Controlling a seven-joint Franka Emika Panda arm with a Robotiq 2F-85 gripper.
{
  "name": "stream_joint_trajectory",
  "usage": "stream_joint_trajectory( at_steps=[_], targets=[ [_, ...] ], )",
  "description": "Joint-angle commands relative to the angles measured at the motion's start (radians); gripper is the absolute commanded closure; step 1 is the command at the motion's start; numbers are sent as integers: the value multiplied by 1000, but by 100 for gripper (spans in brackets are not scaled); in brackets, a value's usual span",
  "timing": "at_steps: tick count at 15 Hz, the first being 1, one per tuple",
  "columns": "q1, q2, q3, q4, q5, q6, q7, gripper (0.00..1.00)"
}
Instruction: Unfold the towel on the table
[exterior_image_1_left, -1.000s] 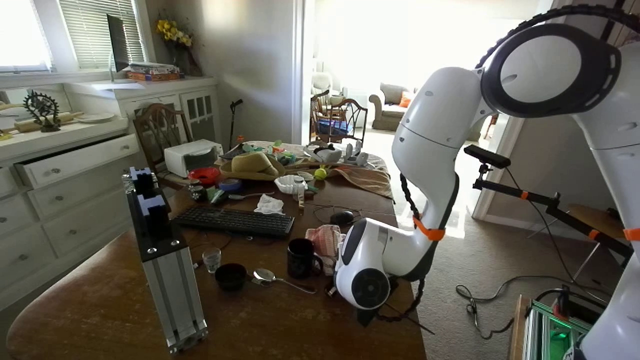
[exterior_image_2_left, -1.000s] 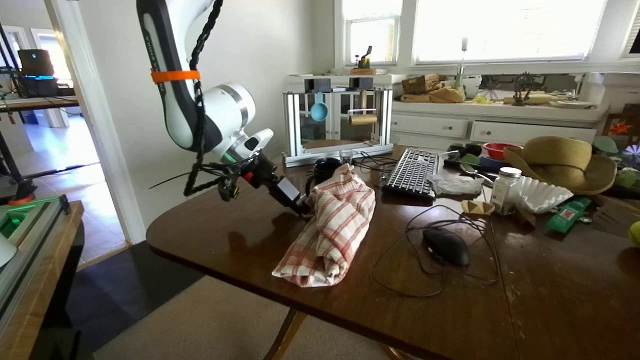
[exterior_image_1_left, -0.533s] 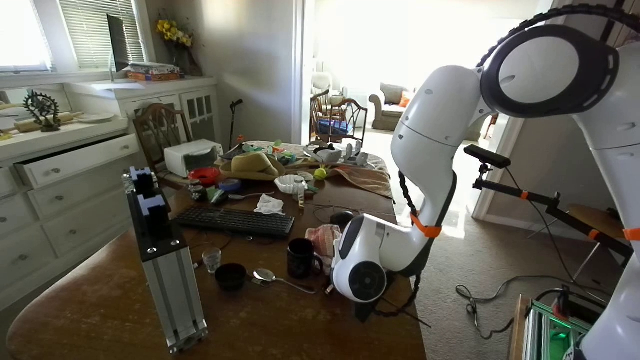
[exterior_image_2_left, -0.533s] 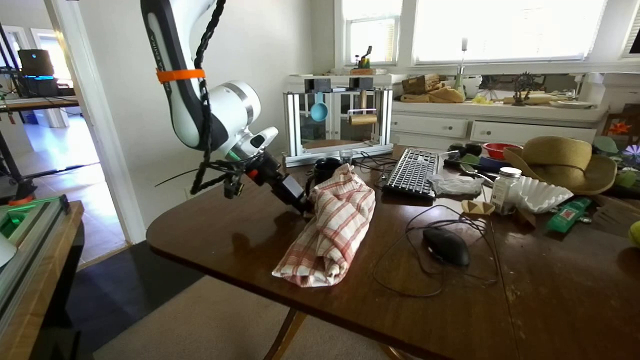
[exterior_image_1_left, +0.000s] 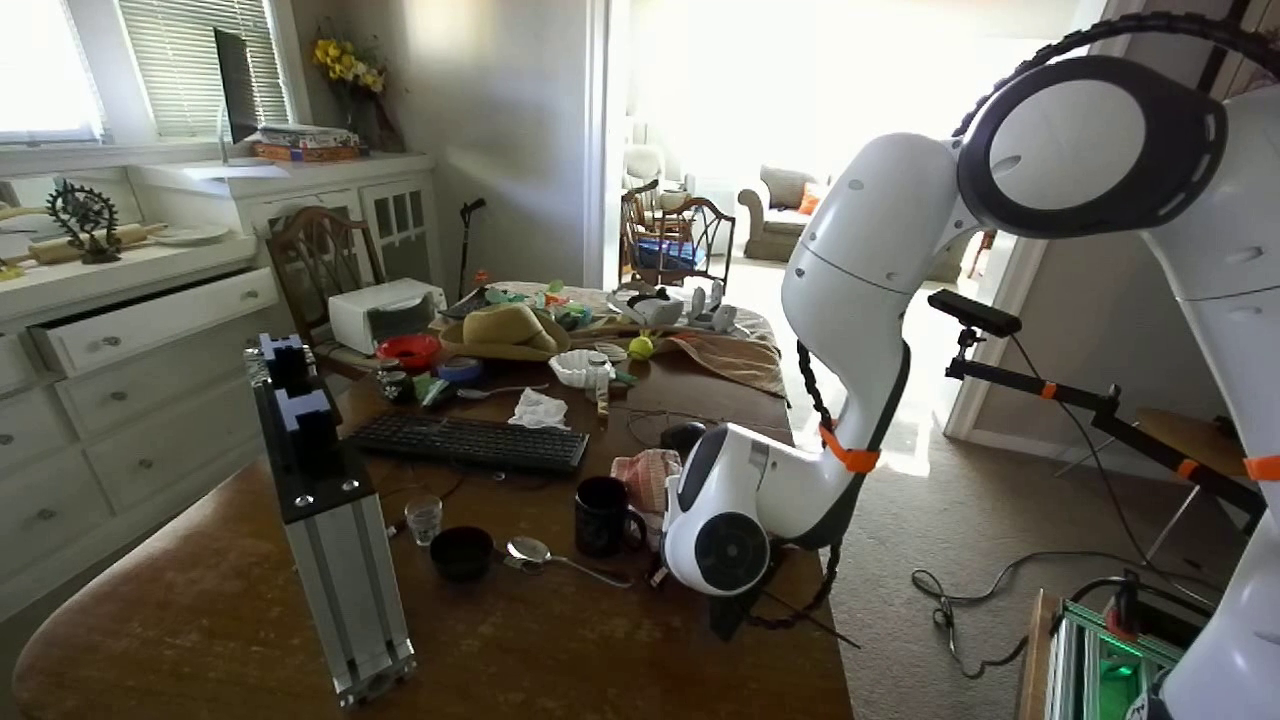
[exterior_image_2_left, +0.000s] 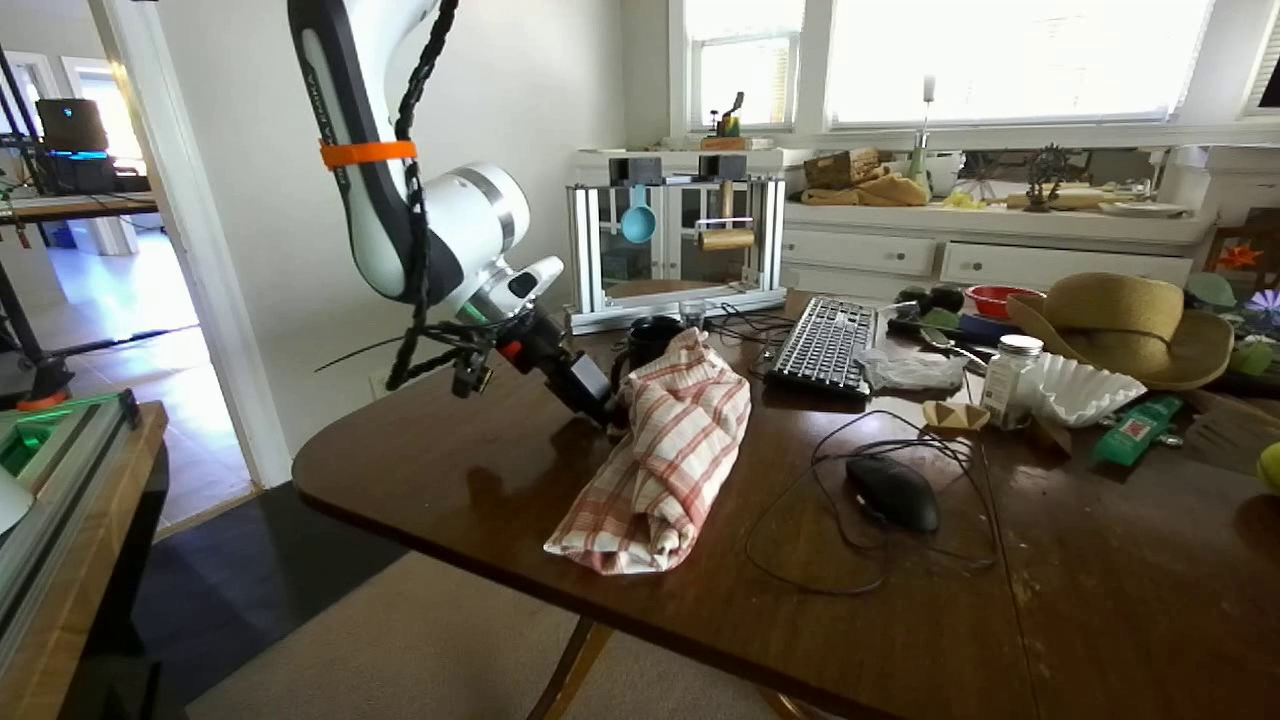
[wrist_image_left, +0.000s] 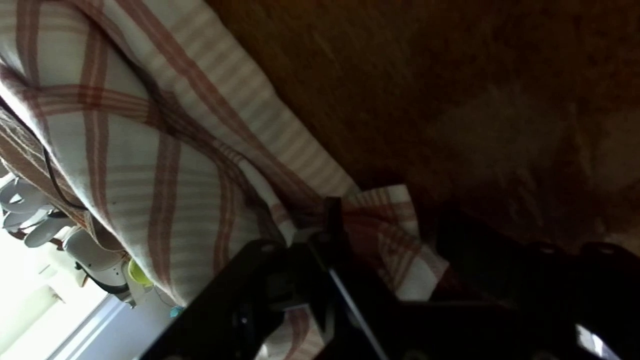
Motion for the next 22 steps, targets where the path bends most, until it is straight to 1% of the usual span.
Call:
stream_joint_trajectory(
  at_steps=[1, 3, 4, 8, 10, 11, 12, 13, 14, 15, 16, 20, 21, 22],
  targets=[
    [-12, 28, -12, 18, 49, 25, -31, 44],
    [-9, 25, -14, 14, 86, 18, -44, 47],
    [-7, 24, -16, 13, 100, 16, -47, 45],
    [-8, 29, -19, 18, 153, 28, -70, 43],
    [-11, 33, -22, 25, 172, 36, -80, 45],
    [-11, 35, -24, 26, 187, 36, -86, 48],
    [-12, 36, -25, 27, 198, 39, -91, 48],
    [-11, 38, -27, 27, 211, 40, -97, 55],
    [-11, 39, -28, 29, 220, 43, -101, 54],
    [-11, 40, -29, 31, 228, 51, -103, 60],
    [-12, 40, -31, 33, 236, 59, -106, 56],
    [-18, 40, -40, 47, 247, 100, -120, 53],
    [-24, 39, -41, 51, 237, 124, -115, 53],
    [-25, 38, -44, 55, 225, 138, -110, 51]
  ],
)
